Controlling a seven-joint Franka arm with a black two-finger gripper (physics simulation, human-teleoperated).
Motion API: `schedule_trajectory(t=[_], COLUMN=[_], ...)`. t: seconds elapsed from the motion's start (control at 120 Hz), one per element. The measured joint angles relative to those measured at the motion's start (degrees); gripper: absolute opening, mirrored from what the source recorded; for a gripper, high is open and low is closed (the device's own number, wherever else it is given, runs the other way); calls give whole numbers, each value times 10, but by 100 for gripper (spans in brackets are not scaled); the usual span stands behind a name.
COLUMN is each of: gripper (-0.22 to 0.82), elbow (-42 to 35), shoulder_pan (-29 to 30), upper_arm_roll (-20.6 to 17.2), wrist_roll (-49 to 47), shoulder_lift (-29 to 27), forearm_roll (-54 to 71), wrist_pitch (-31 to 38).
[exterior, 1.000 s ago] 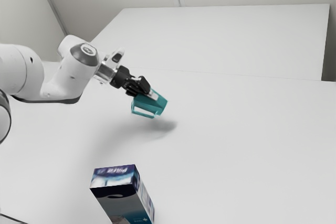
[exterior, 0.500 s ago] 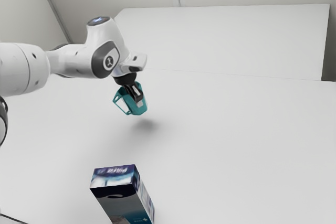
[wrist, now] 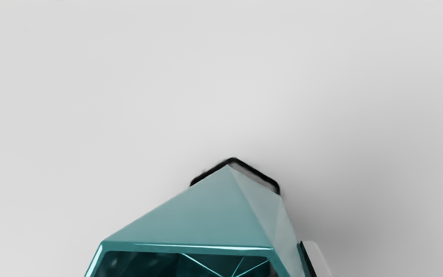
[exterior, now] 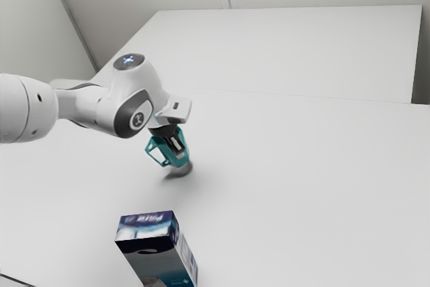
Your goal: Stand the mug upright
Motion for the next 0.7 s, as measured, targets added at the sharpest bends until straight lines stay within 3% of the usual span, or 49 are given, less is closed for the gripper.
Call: schedule_trajectory(t=[0.533, 0.7], gripper=[-17, 4], elbow=[0, 0], shoulder_pan=[2, 3], upper_arm_roll=[0, -1], wrist_roll=[-29, -28], shoulder_lift=[36, 35], forearm_roll=[1, -5], wrist_pitch=[33, 33])
